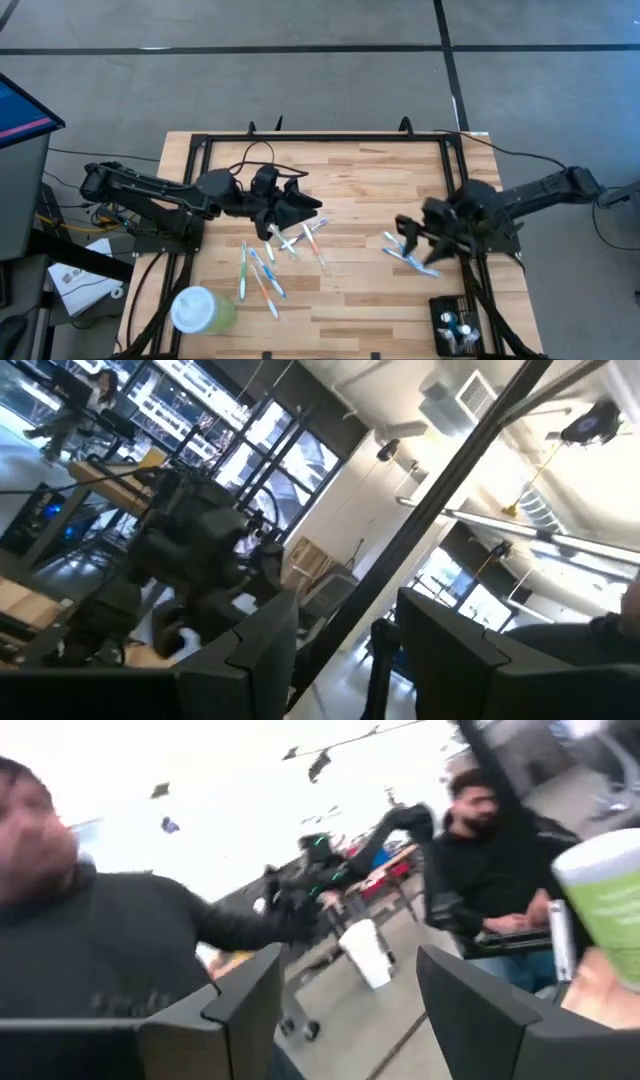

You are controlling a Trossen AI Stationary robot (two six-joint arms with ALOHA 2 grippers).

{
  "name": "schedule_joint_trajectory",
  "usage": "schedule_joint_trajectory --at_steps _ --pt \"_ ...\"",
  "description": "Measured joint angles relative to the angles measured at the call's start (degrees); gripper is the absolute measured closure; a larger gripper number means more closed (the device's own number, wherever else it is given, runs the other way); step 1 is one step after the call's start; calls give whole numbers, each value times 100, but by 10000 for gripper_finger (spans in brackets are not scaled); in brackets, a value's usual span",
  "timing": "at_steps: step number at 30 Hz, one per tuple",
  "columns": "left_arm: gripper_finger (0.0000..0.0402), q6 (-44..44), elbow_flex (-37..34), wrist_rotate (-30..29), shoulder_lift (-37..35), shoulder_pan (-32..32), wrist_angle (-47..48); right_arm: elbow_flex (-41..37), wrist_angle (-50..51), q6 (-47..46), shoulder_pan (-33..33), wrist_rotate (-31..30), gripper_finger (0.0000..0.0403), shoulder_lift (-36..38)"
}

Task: Pick & Place toothbrushing station
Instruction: Put the top blue toothbrush into the black organizer

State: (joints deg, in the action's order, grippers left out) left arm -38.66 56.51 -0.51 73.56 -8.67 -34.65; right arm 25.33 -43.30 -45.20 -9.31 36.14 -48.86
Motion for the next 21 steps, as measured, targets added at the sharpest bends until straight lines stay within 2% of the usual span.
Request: schedule_joint_trajectory --at_steps 5,9,14,17,21 --pt "234 -65 0 0 0 0 -84 439 -47 -864 556 22 182 -180" --pt "234 -65 0 3 0 14 -98 812 -52 -1074 882 14 182 -305" --pt "234 5 0 165 0 384 -89 1223 60 -1146 1291 5 182 -600" --pt "234 -50 0 573 -10 727 68 1501 953 -1195 1571 -4 182 -821" --pt "234 -87 0 1146 -11 1145 811 1918 2822 -1195 1923 -19 182 -1194"
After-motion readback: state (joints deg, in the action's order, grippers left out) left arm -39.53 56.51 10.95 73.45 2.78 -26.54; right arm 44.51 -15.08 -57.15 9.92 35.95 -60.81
